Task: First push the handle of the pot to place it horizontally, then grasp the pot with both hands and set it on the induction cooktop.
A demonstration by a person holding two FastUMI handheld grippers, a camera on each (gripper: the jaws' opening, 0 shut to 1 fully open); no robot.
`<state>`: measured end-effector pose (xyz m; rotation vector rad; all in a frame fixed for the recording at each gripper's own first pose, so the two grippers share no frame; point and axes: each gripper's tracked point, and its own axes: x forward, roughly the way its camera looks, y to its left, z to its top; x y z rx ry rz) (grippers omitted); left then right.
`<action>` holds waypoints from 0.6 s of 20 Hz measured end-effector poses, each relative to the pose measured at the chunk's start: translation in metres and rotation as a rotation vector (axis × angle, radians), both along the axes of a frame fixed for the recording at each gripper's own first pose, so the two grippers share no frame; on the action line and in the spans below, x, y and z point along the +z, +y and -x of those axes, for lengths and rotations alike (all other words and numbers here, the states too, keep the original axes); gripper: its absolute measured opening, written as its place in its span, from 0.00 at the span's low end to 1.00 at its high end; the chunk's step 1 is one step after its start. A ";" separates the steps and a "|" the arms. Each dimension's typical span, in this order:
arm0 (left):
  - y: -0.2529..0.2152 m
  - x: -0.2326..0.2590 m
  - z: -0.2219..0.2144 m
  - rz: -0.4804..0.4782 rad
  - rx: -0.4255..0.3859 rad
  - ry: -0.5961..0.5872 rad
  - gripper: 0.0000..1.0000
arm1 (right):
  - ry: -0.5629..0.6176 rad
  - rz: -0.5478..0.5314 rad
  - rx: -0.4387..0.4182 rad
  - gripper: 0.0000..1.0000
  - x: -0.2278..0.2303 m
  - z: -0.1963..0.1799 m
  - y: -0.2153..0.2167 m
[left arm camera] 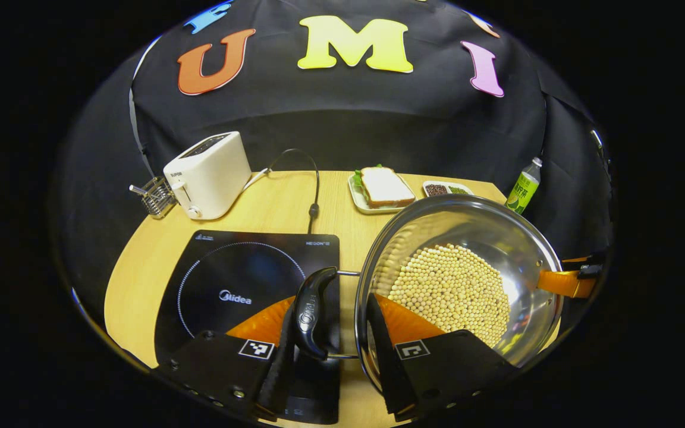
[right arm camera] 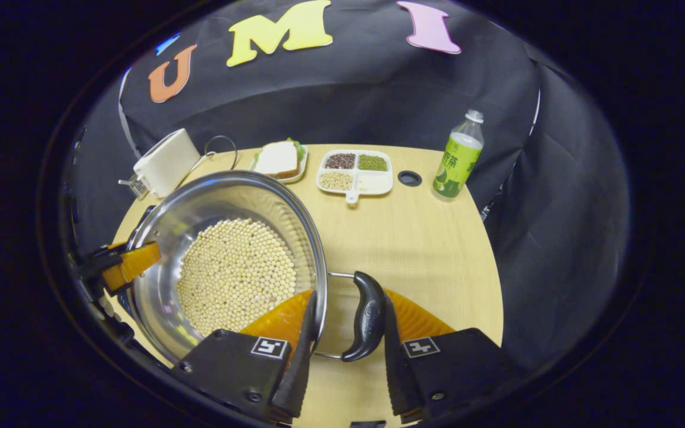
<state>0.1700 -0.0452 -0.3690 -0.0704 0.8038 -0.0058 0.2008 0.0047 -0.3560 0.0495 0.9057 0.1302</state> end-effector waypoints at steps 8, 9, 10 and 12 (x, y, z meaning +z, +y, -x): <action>0.070 0.015 0.007 -0.007 -0.003 -0.017 0.59 | -0.016 -0.008 -0.005 0.54 0.020 0.012 0.068; 0.079 0.016 0.008 -0.009 -0.003 -0.020 0.59 | -0.016 -0.006 -0.003 0.54 0.021 0.013 0.078; 0.089 0.015 0.009 -0.008 -0.003 -0.019 0.59 | -0.017 -0.005 -0.006 0.54 0.023 0.013 0.088; 0.108 0.014 0.010 -0.007 -0.001 -0.015 0.59 | -0.015 -0.003 -0.003 0.54 0.024 0.017 0.108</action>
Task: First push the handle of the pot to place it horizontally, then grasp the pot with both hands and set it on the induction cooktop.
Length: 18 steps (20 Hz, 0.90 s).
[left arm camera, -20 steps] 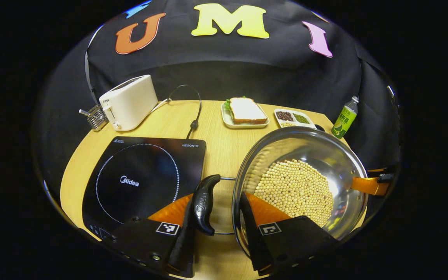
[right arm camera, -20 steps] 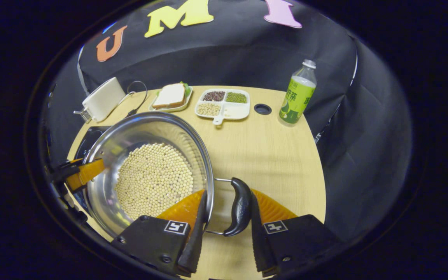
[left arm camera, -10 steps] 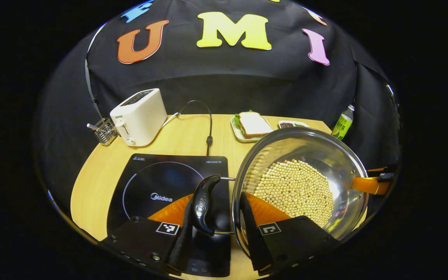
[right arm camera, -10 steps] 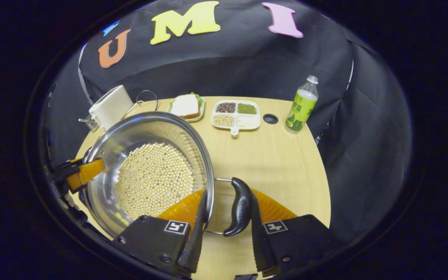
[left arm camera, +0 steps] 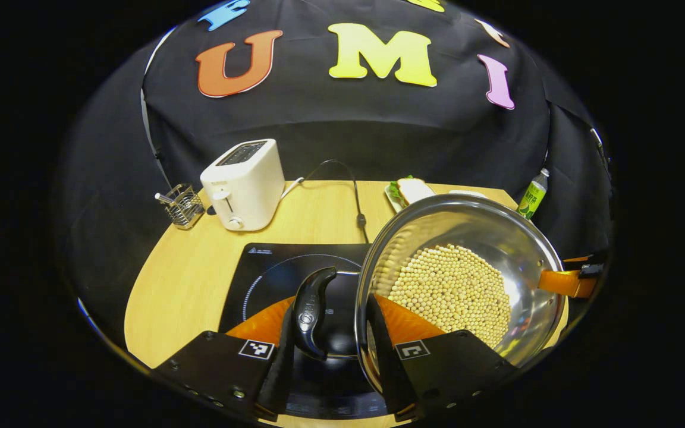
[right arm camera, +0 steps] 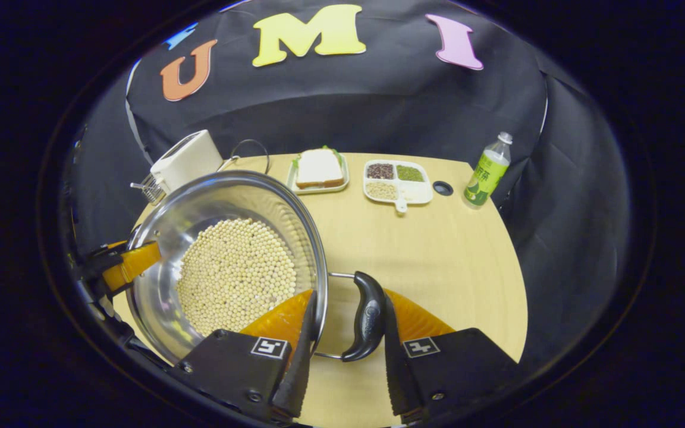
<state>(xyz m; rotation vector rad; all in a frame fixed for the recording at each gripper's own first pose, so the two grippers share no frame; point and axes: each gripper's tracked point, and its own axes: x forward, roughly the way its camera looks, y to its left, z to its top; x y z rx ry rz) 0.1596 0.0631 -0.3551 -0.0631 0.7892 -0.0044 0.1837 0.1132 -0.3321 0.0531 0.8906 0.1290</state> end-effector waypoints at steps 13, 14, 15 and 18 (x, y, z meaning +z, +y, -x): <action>0.117 -0.024 -0.009 -0.044 0.008 0.021 0.59 | 0.037 -0.035 0.009 0.54 -0.018 -0.013 0.117; 0.125 -0.028 -0.010 -0.047 0.009 0.025 0.59 | 0.044 -0.036 0.008 0.54 -0.020 -0.014 0.125; 0.132 -0.030 -0.013 -0.047 0.012 0.027 0.59 | 0.048 -0.034 0.009 0.54 -0.022 -0.017 0.132; 0.148 -0.040 -0.014 -0.039 0.027 0.047 0.59 | 0.054 -0.023 0.014 0.54 -0.026 -0.022 0.149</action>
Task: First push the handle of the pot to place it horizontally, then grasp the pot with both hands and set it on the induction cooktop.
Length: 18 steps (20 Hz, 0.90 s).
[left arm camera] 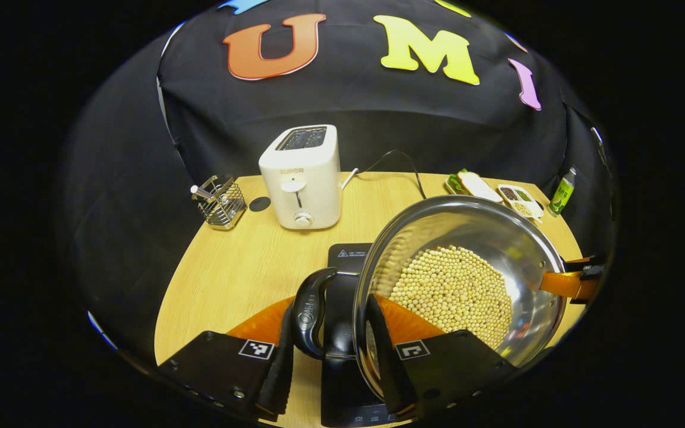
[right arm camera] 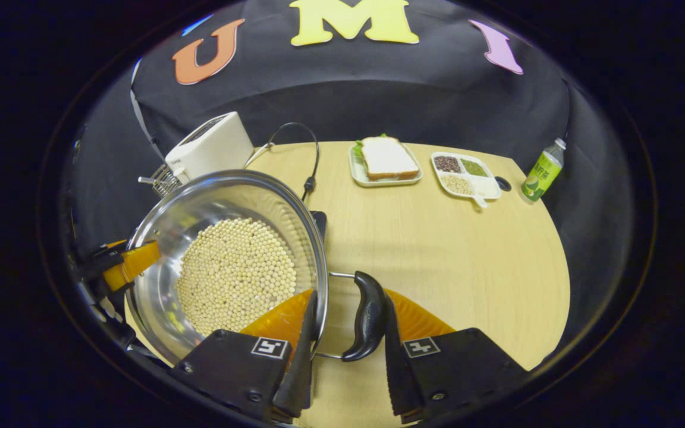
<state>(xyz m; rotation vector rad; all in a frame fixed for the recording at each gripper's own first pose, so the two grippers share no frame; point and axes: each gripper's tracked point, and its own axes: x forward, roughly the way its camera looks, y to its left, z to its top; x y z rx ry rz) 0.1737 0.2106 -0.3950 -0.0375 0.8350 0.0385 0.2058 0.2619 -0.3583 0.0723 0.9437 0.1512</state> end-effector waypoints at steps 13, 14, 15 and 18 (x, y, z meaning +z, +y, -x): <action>0.014 -0.025 0.003 0.024 -0.022 0.002 0.60 | 0.016 0.026 -0.008 0.55 -0.009 0.001 0.014; 0.014 -0.024 0.003 0.017 -0.030 -0.001 0.61 | 0.014 0.021 -0.012 0.55 -0.009 0.001 0.014; 0.014 -0.024 0.003 0.016 -0.033 -0.003 0.73 | 0.010 0.018 -0.012 0.56 -0.009 0.001 0.014; 0.015 -0.025 0.002 0.020 -0.036 -0.006 0.74 | 0.009 0.016 -0.006 0.58 -0.009 0.001 0.013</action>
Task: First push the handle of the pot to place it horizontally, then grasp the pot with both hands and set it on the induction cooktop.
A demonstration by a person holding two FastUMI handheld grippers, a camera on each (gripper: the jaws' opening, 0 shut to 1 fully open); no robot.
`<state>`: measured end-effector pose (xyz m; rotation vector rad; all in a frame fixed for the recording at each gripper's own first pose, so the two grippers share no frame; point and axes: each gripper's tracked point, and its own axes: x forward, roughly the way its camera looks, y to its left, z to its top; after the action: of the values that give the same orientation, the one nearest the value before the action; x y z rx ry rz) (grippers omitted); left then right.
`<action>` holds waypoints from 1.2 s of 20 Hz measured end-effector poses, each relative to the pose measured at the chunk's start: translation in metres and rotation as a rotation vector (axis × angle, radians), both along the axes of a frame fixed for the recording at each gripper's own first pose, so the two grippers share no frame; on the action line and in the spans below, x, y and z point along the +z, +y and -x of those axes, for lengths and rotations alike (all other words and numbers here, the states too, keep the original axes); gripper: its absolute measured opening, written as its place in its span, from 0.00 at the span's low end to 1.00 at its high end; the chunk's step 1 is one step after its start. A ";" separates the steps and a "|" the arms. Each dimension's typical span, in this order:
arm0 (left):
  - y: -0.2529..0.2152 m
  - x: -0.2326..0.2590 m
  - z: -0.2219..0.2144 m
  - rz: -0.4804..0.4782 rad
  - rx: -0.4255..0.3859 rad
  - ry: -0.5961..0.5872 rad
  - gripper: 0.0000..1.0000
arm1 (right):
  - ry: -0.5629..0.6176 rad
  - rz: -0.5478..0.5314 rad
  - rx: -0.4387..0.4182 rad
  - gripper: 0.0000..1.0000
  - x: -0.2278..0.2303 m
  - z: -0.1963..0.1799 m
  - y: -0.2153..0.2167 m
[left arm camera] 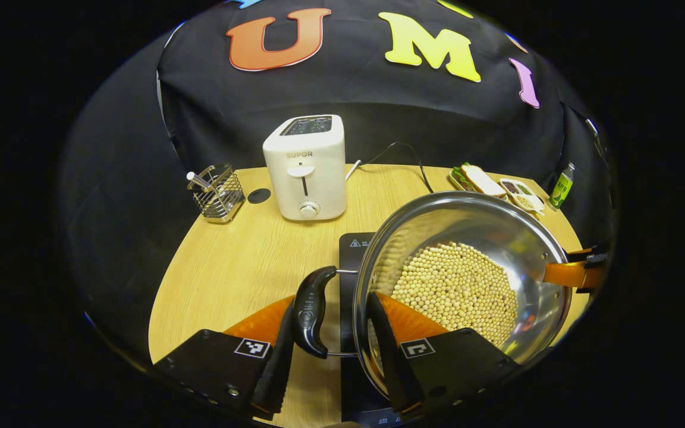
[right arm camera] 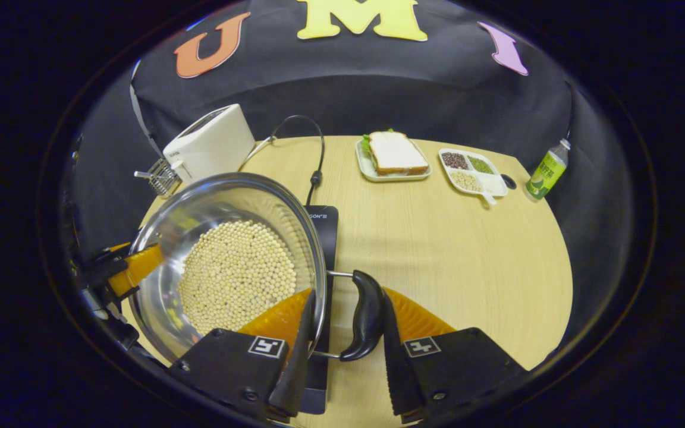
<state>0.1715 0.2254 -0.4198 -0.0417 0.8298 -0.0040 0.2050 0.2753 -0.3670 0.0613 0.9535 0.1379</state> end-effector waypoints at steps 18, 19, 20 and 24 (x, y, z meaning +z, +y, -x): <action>0.033 0.081 0.020 -0.188 0.086 -0.250 0.98 | -0.219 0.020 0.076 0.84 0.045 0.013 -0.024; 0.031 0.089 0.023 -0.200 0.086 -0.264 0.97 | -0.239 0.036 0.082 0.84 0.052 0.016 -0.031; 0.029 0.100 0.028 -0.212 0.087 -0.286 0.97 | -0.265 0.048 0.089 0.82 0.061 0.019 -0.037; 0.001 0.147 0.051 -0.223 0.084 -0.364 0.97 | -0.361 0.084 0.106 0.83 0.100 0.035 -0.067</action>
<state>0.1208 0.2263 -0.2729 0.1312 0.4600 0.1555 0.1703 0.2085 -0.2672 -0.0895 0.6010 0.1991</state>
